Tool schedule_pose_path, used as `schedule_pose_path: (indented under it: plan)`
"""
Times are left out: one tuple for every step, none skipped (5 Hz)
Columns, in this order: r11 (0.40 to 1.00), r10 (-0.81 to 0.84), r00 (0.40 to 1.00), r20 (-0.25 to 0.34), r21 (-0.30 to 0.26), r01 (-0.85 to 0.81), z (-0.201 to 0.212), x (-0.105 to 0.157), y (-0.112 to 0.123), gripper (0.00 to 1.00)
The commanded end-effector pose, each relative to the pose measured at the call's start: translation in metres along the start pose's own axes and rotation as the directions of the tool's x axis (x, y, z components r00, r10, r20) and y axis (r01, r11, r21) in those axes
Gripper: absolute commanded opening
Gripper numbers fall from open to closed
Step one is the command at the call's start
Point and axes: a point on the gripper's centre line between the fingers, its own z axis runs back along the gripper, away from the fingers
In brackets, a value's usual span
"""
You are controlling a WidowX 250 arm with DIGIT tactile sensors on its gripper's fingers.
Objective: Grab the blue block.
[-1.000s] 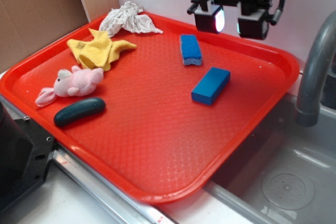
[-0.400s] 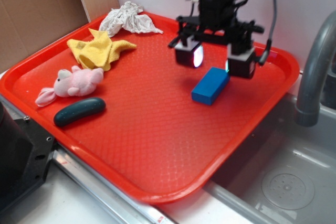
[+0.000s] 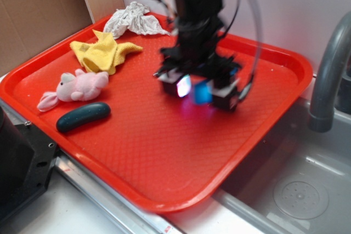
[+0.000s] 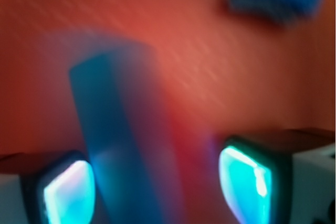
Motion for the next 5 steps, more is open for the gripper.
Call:
schedule_pose_path:
  plan:
    - [0.999,-0.009,0.999,-0.053,0.042,0.012,-0.013,-0.022,0.002,0.00]
    - [0.999,-0.008,1.000,-0.028,0.047,0.009,-0.005,-0.027,0.001,0.00]
    - [0.998,-0.037,0.998,0.054,0.049,0.034,0.042,0.014,-0.009,0.00]
    - [0.998,-0.040,0.997,0.071,0.041,0.037,0.093,0.024,-0.011,0.00]
    - [0.997,-0.012,1.000,0.016,0.075,0.010,0.144,0.000,0.002,0.00]
